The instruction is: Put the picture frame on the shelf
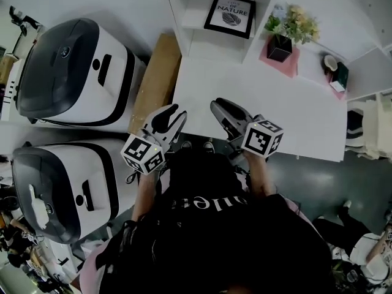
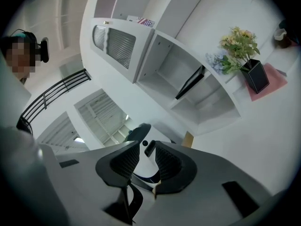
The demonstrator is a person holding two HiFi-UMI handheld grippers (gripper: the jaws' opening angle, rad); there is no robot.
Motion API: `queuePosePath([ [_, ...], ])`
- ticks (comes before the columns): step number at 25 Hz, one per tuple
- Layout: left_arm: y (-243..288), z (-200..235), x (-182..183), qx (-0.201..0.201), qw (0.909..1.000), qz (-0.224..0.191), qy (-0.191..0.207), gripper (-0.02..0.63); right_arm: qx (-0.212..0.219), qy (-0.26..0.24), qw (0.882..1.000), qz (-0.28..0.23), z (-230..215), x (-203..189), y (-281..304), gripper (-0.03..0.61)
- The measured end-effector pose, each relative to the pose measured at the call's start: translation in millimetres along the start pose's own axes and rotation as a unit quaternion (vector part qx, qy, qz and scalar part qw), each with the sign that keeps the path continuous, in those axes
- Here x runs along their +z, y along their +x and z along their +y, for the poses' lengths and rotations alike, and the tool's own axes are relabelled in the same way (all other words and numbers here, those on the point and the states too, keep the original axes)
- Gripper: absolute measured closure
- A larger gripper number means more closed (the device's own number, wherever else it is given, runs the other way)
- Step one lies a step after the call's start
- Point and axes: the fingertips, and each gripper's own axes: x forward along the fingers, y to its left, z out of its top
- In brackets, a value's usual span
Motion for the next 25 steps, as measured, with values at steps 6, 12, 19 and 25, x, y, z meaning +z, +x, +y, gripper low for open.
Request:
queuePosePath([
  [6, -18.5, -4.4, 6.2, 0.015, 0.9998, -0.009, 0.004, 0.492, 0.010, -0.010, 1.000, 0.010, 12.4, -7.7, 4.2, 0.466],
  [12, -38.6, -4.8, 10.6, 0.018, 0.9996, -0.016, 0.013, 0.492, 0.014, -0.019, 1.000, 0.018, 31.0, -24.7, 11.8, 0.477],
  [19, -108.3, -23.3, -1.2, 0.003, 0.9996, -0.015, 0.022, 0.492, -0.002, -0.030, 0.999, 0.017, 82.4, -76.1, 8.5, 0.477],
  [25, -188.7, -48.4, -27.2, -0.006, 0.9997, -0.011, 0.019, 0.492, -0.016, -0.026, 1.000, 0.006, 137.5, -135.1, -8.8, 0.479],
])
